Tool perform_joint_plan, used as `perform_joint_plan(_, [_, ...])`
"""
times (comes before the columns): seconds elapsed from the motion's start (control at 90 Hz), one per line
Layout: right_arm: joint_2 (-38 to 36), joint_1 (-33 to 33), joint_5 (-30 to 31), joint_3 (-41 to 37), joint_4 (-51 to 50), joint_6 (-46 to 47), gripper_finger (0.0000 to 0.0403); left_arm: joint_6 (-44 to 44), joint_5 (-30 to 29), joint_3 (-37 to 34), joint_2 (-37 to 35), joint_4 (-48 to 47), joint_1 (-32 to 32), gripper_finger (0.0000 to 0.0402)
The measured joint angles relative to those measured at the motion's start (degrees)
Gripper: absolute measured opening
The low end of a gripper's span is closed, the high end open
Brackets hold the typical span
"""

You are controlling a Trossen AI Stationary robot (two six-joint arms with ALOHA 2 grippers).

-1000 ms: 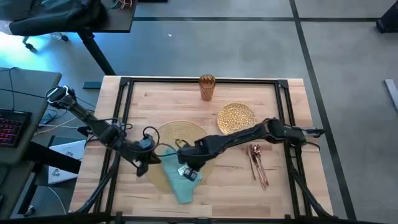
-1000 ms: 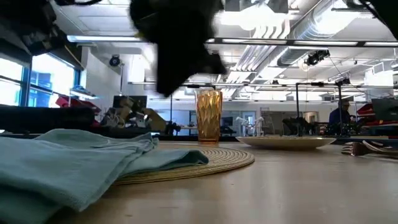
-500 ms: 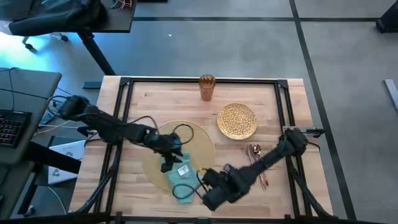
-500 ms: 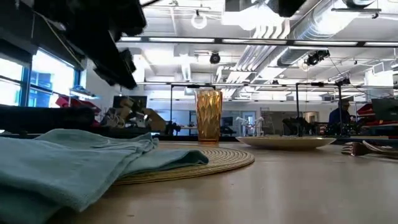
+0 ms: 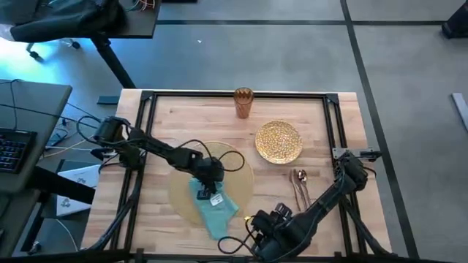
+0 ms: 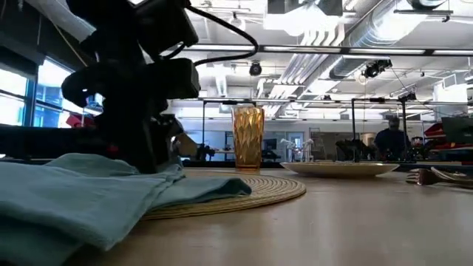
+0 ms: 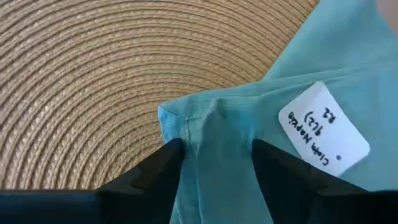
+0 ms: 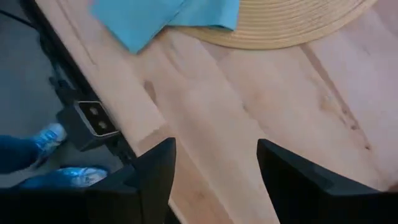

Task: Set table place
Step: Fold the blue table napkin

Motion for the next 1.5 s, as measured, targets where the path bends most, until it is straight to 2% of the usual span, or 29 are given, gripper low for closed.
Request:
perform_joint_plan(0.167, [0.0,0.0,0.5,0.0,-1.0,0.0,0.0211,0.0,-1.3,4.2,-1.3,-7.7,-1.9,0.0184])
perform_joint_plan(0.3, [0.0,-0.5,1.0,0.0,-0.8,-0.1,0.0211,6.0,-1.5,7.0,-3.7,-13.2,-4.2,0.018])
perform_joint_plan(0.433, [0.0,-0.8,1.9,0.0,-0.9,-0.4,0.0211,7.9,-10.8,7.0,-4.3,-13.3,-5.5,0.0176])
perform_joint_plan(0.478, [0.0,-0.9,1.8,0.0,-1.0,-0.1,0.0211,7.2,-11.9,7.0,-3.9,-12.5,-4.8,0.0176])
perform_joint_plan(0.689, [0.0,-0.8,1.3,0.0,-1.4,2.0,0.0211,0.9,-2.8,7.0,-0.1,-10.3,0.1,0.0197])
perform_joint_plan(0.922, [0.0,-0.8,1.2,0.0,-1.4,2.6,0.0211,0.1,-1.4,7.2,4.1,-9.8,1.5,0.0201])
perform_joint_plan(1.056, [0.0,-0.8,1.1,0.0,-1.4,2.6,0.0211,1.2,-1.7,7.2,4.3,-9.2,0.2,0.0167])
perform_joint_plan(1.411, [0.0,-0.8,2.0,0.0,-1.9,2.6,0.0211,2.1,-0.8,6.9,2.9,-9.3,-2.1,0.0013])
perform_joint_plan(1.5, [0.0,-1.0,2.2,0.0,-2.0,3.0,0.0211,2.1,-1.0,6.9,0.7,-9.7,-2.5,0.0005])
